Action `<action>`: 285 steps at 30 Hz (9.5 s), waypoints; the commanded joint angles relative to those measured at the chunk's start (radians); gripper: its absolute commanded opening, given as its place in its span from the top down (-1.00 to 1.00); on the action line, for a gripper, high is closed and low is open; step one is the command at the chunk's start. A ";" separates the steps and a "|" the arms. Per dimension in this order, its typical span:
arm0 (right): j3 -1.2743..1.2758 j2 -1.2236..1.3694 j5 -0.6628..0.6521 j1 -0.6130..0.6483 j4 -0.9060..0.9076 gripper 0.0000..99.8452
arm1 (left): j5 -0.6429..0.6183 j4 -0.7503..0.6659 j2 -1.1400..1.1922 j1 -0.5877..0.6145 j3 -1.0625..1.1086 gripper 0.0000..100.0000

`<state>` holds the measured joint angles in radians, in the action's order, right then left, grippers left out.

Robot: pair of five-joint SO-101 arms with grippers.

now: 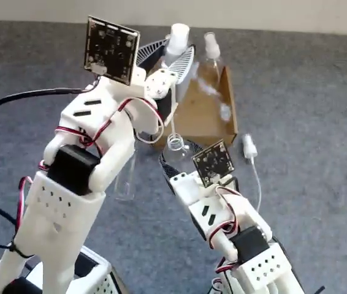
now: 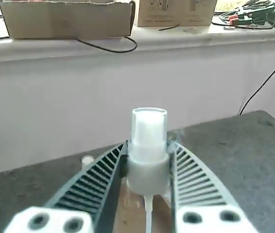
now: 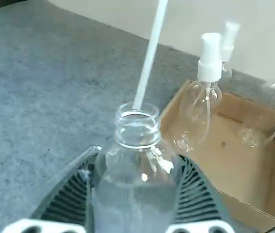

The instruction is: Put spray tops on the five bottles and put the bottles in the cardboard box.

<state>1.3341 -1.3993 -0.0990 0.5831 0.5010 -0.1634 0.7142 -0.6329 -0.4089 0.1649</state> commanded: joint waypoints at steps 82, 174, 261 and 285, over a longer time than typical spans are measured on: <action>-0.010 -0.015 0.064 0.045 -0.001 0.99 | 0.186 0.210 -0.306 0.077 0.300 0.74; -0.104 -0.005 -0.054 -0.056 0.239 0.99 | 0.287 0.244 -0.308 -0.065 0.463 0.74; -1.050 1.590 0.091 -0.412 -0.389 0.61 | 0.204 0.006 -0.312 0.516 0.897 0.73; -1.046 1.345 0.092 -0.410 -0.254 0.59 | 0.204 0.009 -0.312 0.518 0.897 0.73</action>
<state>0.3337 0.0368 -0.0161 0.1780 0.2432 0.0483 0.7465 -0.9413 0.0990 1.0656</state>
